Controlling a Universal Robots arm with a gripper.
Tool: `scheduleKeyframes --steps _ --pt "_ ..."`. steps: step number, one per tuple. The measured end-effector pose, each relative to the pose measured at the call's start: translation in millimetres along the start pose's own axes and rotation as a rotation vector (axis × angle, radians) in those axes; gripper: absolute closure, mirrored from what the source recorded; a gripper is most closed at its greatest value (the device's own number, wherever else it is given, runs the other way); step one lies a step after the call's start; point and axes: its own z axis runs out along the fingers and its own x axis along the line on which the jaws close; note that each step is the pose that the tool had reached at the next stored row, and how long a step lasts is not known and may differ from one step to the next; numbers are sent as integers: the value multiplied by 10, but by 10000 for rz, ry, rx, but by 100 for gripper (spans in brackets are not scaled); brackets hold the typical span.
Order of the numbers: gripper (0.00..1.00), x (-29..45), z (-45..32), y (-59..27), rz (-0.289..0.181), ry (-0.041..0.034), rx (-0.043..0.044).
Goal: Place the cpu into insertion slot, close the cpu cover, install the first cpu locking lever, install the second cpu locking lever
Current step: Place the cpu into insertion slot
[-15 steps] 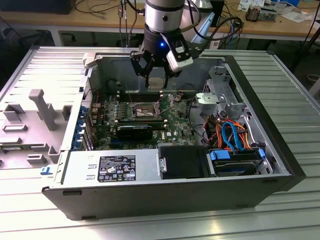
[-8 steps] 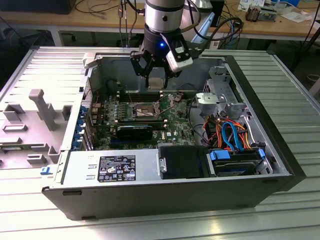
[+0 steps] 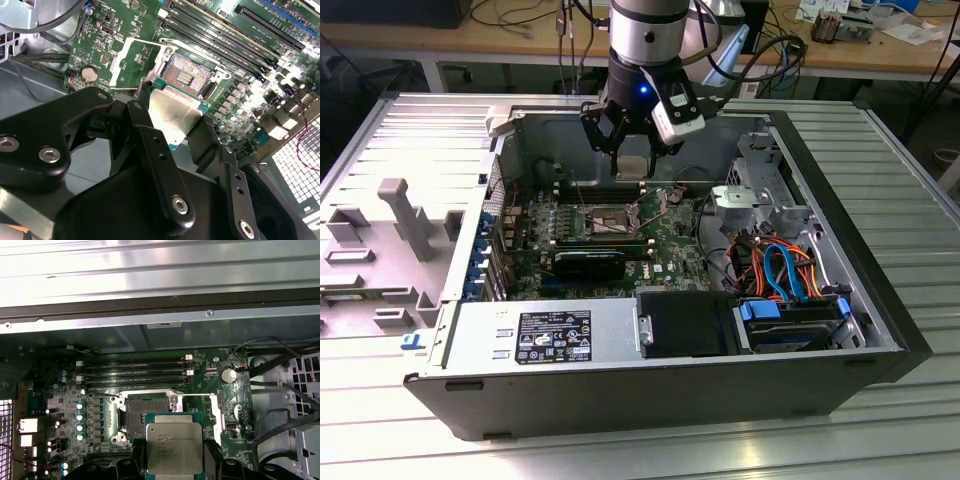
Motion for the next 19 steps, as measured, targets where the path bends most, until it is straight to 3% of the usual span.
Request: scheduleKeyframes --steps 19 --pt "45 0 8 -4 222 -21 10"
